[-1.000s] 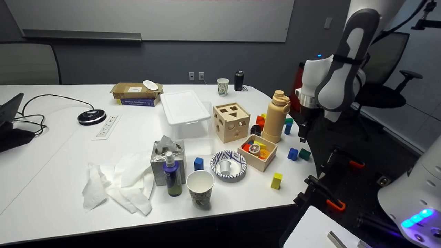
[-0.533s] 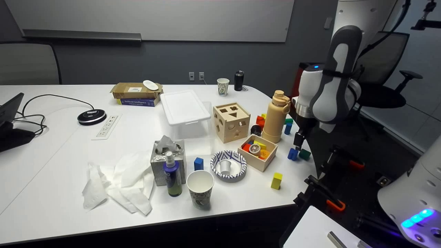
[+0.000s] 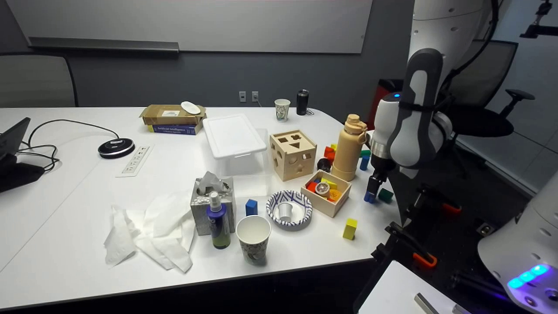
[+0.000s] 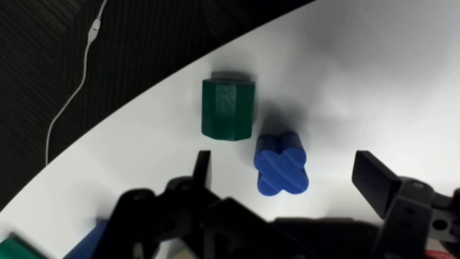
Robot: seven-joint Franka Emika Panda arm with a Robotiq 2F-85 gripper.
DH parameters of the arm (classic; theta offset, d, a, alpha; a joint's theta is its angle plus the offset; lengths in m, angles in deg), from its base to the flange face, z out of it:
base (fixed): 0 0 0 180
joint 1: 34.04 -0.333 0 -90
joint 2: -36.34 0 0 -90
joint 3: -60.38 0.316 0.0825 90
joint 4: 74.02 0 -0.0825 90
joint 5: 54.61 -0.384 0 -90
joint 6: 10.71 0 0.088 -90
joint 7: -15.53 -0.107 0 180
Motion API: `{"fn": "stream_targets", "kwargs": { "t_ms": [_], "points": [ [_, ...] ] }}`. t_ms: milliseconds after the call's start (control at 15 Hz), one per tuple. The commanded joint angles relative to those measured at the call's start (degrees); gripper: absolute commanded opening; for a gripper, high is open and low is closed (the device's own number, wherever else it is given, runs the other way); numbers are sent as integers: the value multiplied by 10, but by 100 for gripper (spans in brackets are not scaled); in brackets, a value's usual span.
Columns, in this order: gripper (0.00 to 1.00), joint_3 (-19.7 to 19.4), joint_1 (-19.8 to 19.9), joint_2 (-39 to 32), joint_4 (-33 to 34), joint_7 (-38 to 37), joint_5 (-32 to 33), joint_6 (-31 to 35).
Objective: Place the blue square block inside the shape sorter box
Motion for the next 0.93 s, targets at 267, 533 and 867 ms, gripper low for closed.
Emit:
{"fn": "stream_targets", "kwargs": {
  "t_ms": [267,533,867],
  "points": [
    [100,26,19,-26,39,23,-23,15],
    [100,32,26,-40,46,22,-23,4],
    [75,30,27,-53,50,19,-27,-7]
  ]
}}
